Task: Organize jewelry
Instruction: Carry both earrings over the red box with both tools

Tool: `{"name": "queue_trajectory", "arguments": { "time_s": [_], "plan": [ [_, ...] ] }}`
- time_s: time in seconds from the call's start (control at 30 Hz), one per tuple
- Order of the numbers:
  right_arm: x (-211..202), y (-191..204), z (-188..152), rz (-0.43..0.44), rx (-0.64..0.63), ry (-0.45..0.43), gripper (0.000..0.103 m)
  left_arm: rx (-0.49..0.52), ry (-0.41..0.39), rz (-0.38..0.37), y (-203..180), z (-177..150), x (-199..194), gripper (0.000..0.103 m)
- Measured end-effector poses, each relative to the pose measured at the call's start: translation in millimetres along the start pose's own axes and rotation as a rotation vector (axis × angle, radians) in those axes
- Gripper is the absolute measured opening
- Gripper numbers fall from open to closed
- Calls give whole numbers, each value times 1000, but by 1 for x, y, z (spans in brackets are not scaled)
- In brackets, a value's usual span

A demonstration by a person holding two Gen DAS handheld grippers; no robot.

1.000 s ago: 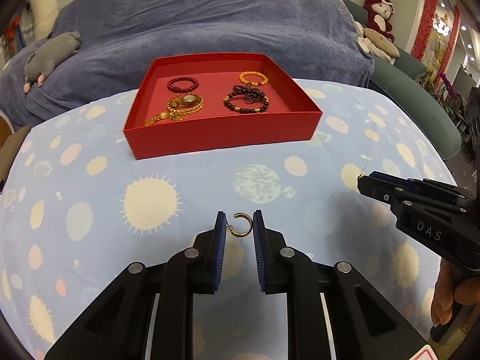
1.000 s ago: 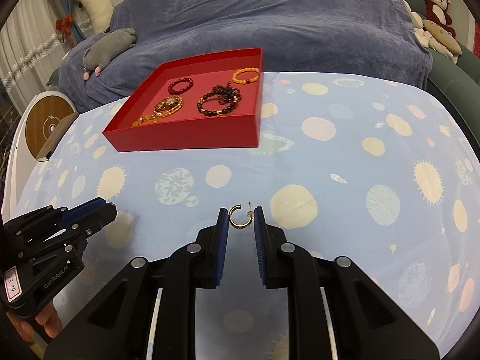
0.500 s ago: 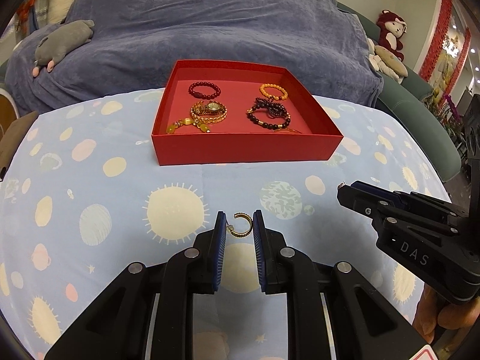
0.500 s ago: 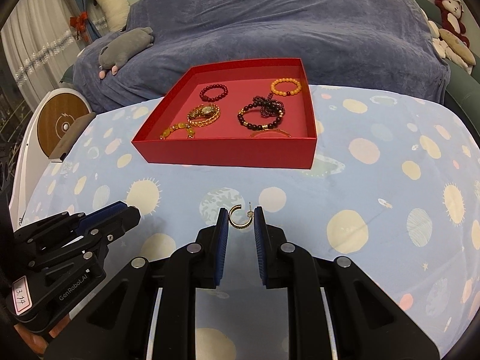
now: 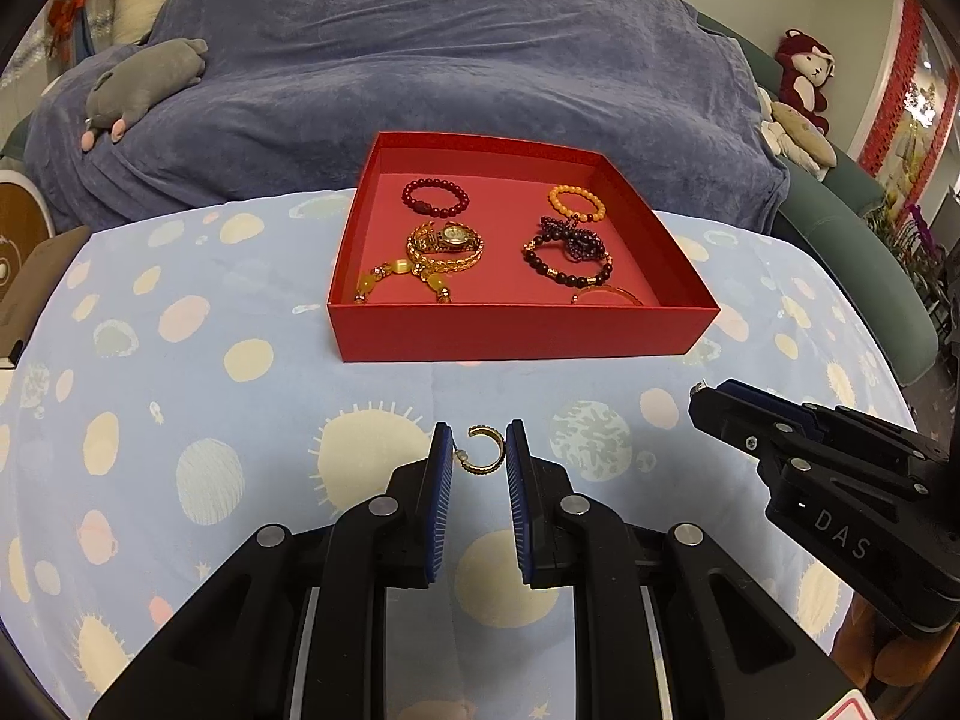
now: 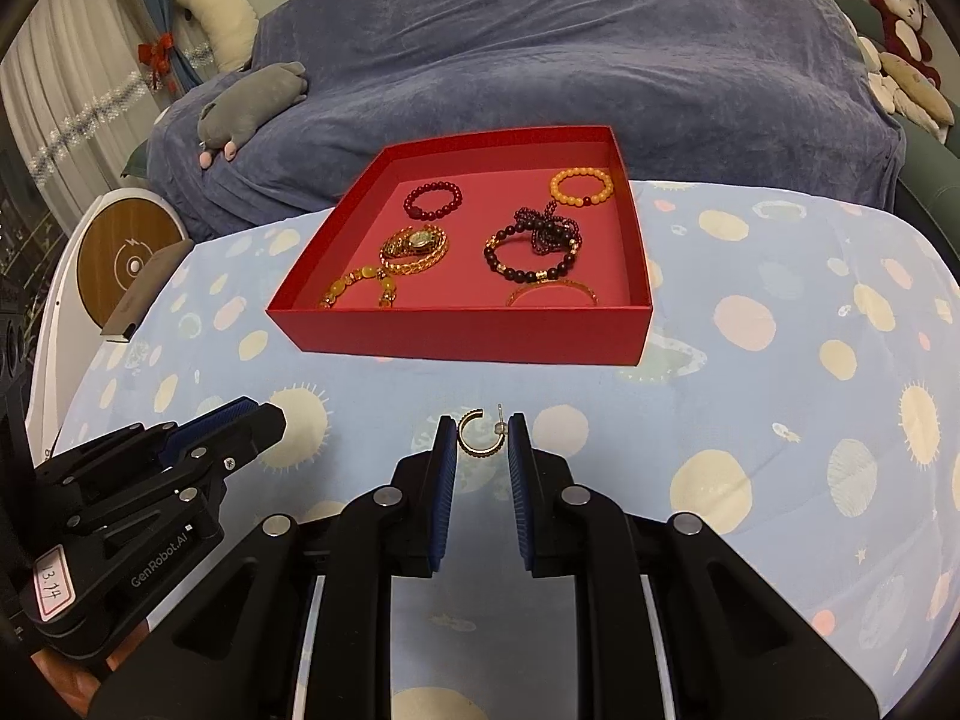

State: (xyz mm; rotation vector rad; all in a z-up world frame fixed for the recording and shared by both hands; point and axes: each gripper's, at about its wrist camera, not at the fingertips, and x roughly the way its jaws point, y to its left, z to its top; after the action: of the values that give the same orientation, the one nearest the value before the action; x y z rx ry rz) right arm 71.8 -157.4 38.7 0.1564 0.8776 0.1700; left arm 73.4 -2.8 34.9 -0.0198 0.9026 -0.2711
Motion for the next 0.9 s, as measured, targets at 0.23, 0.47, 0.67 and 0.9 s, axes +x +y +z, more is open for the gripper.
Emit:
{"name": "queue_trajectory", "arguments": {
  "time_s": [0.23,0.47,0.67,0.9],
  "plan": [
    [-8,-8,18,-11,7,-23,17,19,-27,22,-5,25,-4,16],
    [-12,-14,48,-7,3,-44,17,28,-67,13,-14,59,-7,16],
    [5,-16,73,-1,7,-45,17,8,-53,-1,-12,90,18,16],
    [37,-16,94,-15,4,-44,17,12,-43,55,-10,112,53,16]
  ]
}}
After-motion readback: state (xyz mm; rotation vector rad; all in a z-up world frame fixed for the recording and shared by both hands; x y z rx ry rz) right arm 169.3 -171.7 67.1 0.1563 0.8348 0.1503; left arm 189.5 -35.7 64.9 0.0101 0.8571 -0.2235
